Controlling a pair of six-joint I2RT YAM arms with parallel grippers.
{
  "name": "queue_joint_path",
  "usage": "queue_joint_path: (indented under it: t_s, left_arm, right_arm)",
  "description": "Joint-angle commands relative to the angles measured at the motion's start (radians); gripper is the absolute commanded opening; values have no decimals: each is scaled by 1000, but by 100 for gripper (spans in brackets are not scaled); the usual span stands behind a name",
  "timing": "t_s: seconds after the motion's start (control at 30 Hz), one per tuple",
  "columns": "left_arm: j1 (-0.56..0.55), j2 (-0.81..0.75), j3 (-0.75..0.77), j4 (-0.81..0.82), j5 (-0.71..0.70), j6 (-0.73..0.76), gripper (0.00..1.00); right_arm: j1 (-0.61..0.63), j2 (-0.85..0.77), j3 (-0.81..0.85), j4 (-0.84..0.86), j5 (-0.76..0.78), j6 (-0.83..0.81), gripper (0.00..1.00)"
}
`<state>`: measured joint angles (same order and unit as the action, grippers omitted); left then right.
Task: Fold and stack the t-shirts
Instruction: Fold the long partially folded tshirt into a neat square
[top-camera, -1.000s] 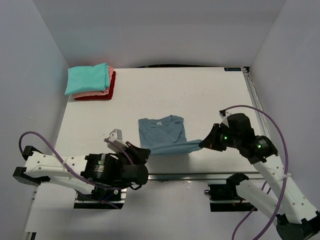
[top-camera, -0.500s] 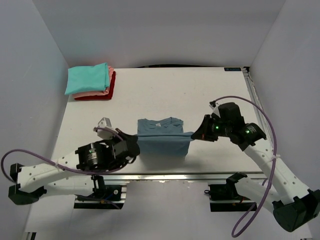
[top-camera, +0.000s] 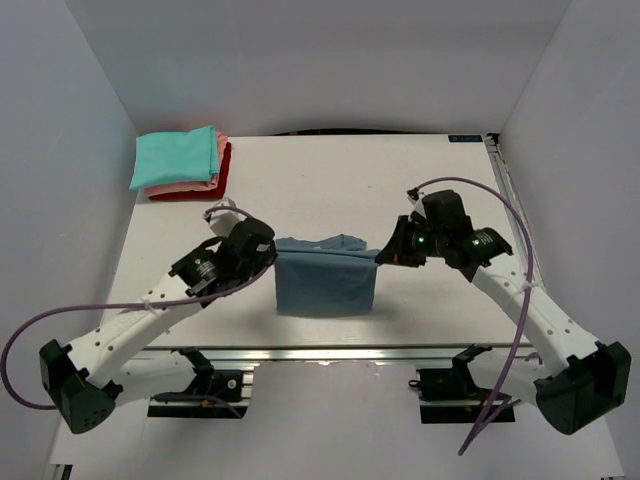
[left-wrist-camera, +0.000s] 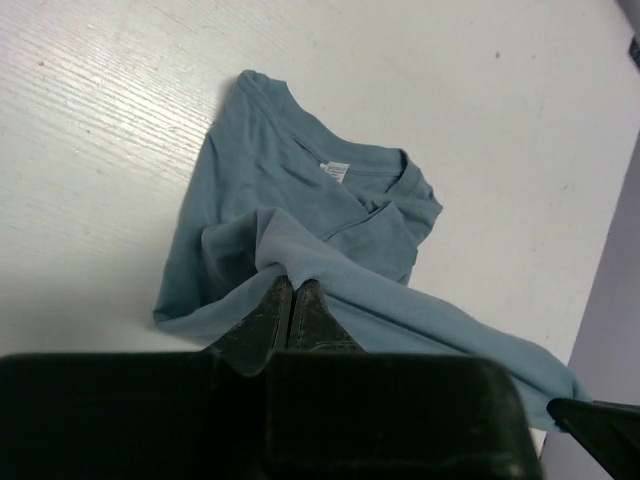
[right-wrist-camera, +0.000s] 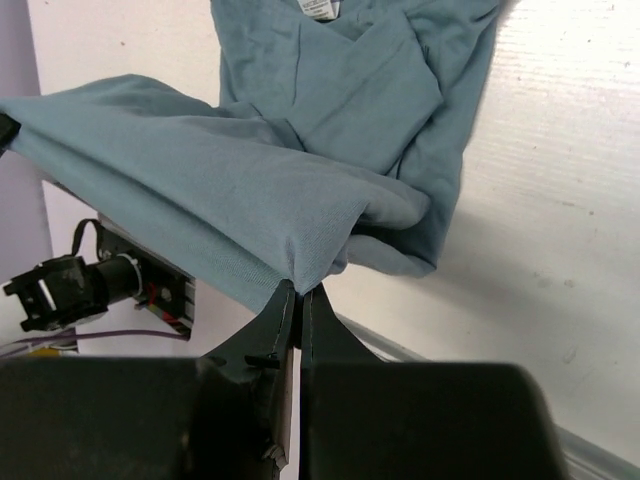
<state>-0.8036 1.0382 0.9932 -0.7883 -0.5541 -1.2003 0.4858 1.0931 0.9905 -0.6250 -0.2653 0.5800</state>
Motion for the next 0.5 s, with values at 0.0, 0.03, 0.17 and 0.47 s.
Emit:
queue_joint_path:
  t_s: [0.0, 0.03, 0.17, 0.47]
  left_arm:
    - [99, 17, -4, -20, -23, 143, 0]
    - [115, 25, -5, -6, -8, 156, 0]
    - [196, 59, -14, 30, 52, 212, 0]
    - [316, 172, -2, 115, 171, 315, 0]
  right_arm:
    - [-21, 33, 45, -22, 100, -72, 0]
    - [-19, 43, 49, -16, 98, -75, 0]
    - [-19, 108, 74, 4, 103, -85, 0]
    - [-24, 237, 137, 51, 136, -108, 0]
